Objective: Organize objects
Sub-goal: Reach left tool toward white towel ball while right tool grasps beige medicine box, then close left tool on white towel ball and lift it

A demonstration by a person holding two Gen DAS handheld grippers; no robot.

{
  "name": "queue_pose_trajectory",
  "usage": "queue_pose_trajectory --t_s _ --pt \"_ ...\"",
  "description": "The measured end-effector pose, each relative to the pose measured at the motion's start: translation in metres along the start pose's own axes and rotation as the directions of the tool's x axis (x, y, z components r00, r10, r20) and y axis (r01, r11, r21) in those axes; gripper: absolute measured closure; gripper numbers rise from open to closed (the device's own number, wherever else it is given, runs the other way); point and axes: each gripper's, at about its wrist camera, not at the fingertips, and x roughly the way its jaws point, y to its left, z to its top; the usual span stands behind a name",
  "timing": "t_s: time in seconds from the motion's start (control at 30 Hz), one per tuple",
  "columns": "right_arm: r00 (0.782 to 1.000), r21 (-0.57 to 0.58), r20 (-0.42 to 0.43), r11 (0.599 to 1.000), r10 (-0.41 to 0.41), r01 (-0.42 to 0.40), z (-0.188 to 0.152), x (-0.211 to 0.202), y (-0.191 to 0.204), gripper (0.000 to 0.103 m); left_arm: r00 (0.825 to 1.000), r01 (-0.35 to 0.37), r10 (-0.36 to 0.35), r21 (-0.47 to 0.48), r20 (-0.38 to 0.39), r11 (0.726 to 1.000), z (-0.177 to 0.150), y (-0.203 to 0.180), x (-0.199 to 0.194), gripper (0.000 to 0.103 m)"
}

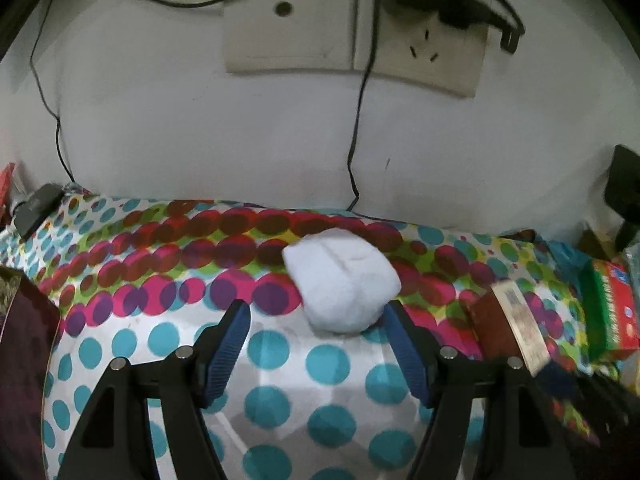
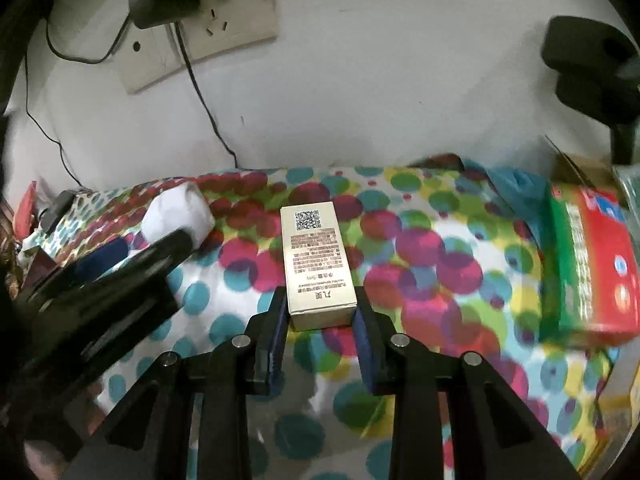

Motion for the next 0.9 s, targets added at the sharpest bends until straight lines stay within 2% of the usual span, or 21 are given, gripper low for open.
queue_pose_trajectory --t_s 0.1,0.2,0.23,0.27,0.37,0.43,0.53,0.7,0.77,0.83,0.87,0.9 --pt "1.0 -0.021 -0.003 1.0 -0.023 0.023 0.0 -0.001 0.005 0.074 1.0 -0.011 0.012 0.021 -0.024 1.0 0.006 -0.012 0.011 0.032" --pt "1.0 -0.023 -0.004 1.0 -0.019 0.019 -0.007 -0.001 0.001 0.073 0.996 -0.039 0.045 0.062 -0.083 0.997 0.011 -0.021 0.027 0.031" --pt "1.0 -0.017 -0.003 1.0 -0.01 0.01 -0.007 -0.001 0.0 0.072 0.996 -0.04 0.044 0.049 -0.076 0.998 0.012 -0.018 0.028 0.031" --pt "1.0 -0.012 -0.003 1.0 -0.005 0.005 -0.007 -0.001 0.0 0.072 0.995 -0.042 0.045 0.04 -0.088 0.998 0.012 -0.017 0.031 0.026" --pt "1.0 -0.022 -0.004 1.0 -0.015 0.015 -0.008 0.0 0.003 0.072 0.995 -0.004 0.002 -0.012 -0.098 1.0 0.012 -0.006 0.036 0.025" --pt "1.0 -0.041 -0.007 0.999 -0.022 0.022 -0.008 0.001 0.008 0.068 0.995 -0.02 0.02 0.005 -0.099 1.0 0.012 -0.009 0.038 0.024" --pt "0.999 -0.068 -0.011 0.997 -0.046 0.046 -0.009 0.004 0.016 0.066 0.995 -0.01 0.01 -0.005 -0.099 1.0 0.012 -0.007 0.041 0.025" --pt "0.998 -0.134 -0.027 0.99 -0.057 0.053 -0.01 0.009 0.032 0.045 0.995 -0.016 0.016 0.001 -0.099 1.0 0.011 -0.007 0.046 0.024" --pt "0.997 -0.153 -0.033 0.986 -0.067 0.061 -0.011 0.012 0.038 0.041 0.995 -0.015 0.015 0.001 -0.099 1.0 0.011 -0.007 0.047 0.024" --pt "0.994 -0.152 -0.042 0.984 -0.098 0.091 -0.011 0.015 0.04 0.03 0.995 -0.015 0.015 0.001 -0.102 1.0 0.011 -0.007 0.046 0.024" --pt "0.993 -0.137 -0.049 0.986 -0.106 0.099 -0.011 0.016 0.038 0.019 0.995 -0.015 0.015 0.0 -0.102 1.0 0.011 -0.007 0.047 0.024" --pt "0.994 -0.123 -0.052 0.988 -0.098 0.091 -0.011 0.017 0.036 0.015 0.995 -0.015 0.015 0.001 -0.102 1.0 0.011 -0.007 0.047 0.024"
